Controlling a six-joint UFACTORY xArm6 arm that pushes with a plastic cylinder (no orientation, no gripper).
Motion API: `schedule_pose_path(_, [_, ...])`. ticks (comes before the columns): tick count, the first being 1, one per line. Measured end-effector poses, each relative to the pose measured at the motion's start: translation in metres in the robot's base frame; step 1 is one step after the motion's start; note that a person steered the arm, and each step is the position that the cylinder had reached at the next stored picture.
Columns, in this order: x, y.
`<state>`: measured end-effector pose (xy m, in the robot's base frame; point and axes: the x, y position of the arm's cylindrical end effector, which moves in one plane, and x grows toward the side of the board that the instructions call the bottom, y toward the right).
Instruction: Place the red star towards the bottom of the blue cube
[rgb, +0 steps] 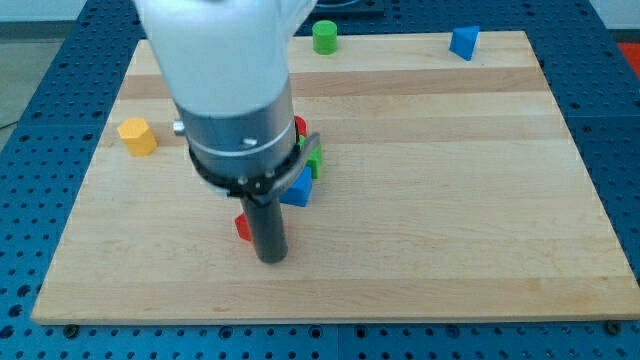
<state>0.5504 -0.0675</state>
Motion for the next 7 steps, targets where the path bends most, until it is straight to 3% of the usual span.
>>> schedule_pose_path(1, [0.001, 0.0])
schedule_pose_path(2, [0.033, -0.021])
schedule_pose_path(3, [0.034, -0.076])
schedule_pose_path(5, [-0.007, -0.025])
schedule_pose_path(6, [-0.008, 0.0])
schedule_pose_path(7, [0.014, -0.018])
